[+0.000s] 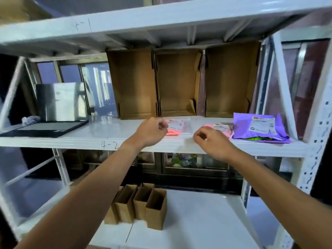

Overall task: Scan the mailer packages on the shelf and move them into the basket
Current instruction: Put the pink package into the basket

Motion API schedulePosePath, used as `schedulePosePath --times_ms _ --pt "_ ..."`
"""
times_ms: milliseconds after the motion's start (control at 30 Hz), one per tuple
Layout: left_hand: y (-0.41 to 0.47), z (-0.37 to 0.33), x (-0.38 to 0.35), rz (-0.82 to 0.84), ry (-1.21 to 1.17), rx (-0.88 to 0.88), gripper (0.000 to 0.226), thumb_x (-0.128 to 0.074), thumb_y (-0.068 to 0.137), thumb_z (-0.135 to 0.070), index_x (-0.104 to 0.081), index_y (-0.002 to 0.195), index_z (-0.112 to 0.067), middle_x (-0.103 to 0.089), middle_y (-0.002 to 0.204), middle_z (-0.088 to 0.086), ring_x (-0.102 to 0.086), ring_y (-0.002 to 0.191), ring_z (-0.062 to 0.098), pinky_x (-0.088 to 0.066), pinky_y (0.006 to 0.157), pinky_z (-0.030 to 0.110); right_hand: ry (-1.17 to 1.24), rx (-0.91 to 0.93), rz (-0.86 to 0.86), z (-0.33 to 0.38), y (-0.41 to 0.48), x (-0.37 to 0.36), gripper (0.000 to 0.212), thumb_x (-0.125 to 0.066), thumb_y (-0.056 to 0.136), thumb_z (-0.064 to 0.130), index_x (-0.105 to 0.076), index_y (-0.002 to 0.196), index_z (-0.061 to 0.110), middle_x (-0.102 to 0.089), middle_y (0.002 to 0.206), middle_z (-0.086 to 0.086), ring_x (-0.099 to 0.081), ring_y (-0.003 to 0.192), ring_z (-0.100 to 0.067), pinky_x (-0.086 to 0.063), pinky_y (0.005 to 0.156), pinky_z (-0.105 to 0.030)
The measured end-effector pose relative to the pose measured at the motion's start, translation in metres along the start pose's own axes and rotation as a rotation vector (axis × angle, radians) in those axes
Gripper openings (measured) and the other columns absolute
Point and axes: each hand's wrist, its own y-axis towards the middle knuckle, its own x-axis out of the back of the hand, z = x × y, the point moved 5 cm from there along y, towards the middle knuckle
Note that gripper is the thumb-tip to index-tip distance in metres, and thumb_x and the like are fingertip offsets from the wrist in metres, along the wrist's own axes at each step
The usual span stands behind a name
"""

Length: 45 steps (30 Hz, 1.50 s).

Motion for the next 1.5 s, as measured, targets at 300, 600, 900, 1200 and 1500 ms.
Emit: schedulePosePath --times_ms 300,600,900,1200,1500 --pt "0.03 0.047 -0.042 0.081 0.073 0.123 0.047 -0.05 0.1 -0.039 -0.045 0.146 -0.03 -0.04 0.152 0.004 -0.043 0.135 0.027 -0.035 0.108 0.035 -0.039 -0.024 0.001 -0.013 0.038 -0.036 0.035 -0.052 0.101 0.038 -0.053 0.132 0.021 -0.055 0.135 0.002 -0.052 0.121 -0.017 -0.046 0.102 -0.038" --pt "0.052 0.06 -0.064 0.106 0.145 0.211 0.058 -0.034 0.094 -0.073 -0.045 0.144 -0.045 -0.04 0.155 -0.007 -0.037 0.14 0.023 -0.031 0.108 0.041 -0.375 0.066 -0.151 -0.04 0.072 -0.047 0.047 -0.046 0.098 0.051 -0.05 0.135 0.023 -0.057 0.137 -0.001 -0.048 0.128 -0.02 -0.024 0.116 -0.04" --pt "0.053 0.065 -0.074 0.18 0.301 0.188 0.055 -0.033 0.095 -0.072 -0.033 0.147 -0.055 -0.025 0.162 -0.014 -0.021 0.149 0.017 -0.02 0.118 0.043 -0.312 0.081 0.041 -0.04 0.073 -0.049 0.049 -0.029 0.106 0.041 -0.022 0.154 0.035 -0.047 0.15 0.001 -0.036 0.141 -0.022 -0.016 0.118 -0.045" --pt "0.051 0.055 -0.067 0.099 0.176 0.025 0.04 -0.044 0.099 -0.058 -0.064 0.13 -0.043 -0.039 0.153 -0.017 -0.025 0.147 0.009 -0.018 0.117 0.036 -0.081 0.016 0.172 -0.042 0.077 -0.043 0.048 -0.035 0.106 0.039 -0.026 0.152 0.039 -0.041 0.155 0.01 -0.039 0.14 -0.025 -0.024 0.115 -0.043" --pt "0.114 0.051 -0.044 -0.199 0.147 -0.027 0.02 -0.055 0.095 -0.038 -0.071 0.101 -0.028 -0.064 0.116 -0.004 -0.061 0.103 0.016 -0.043 0.084 0.028 0.254 -0.137 0.061 -0.028 0.111 -0.043 0.047 -0.033 0.108 0.034 -0.03 0.154 0.027 -0.035 0.158 0.001 -0.039 0.138 -0.021 -0.037 0.102 -0.032"
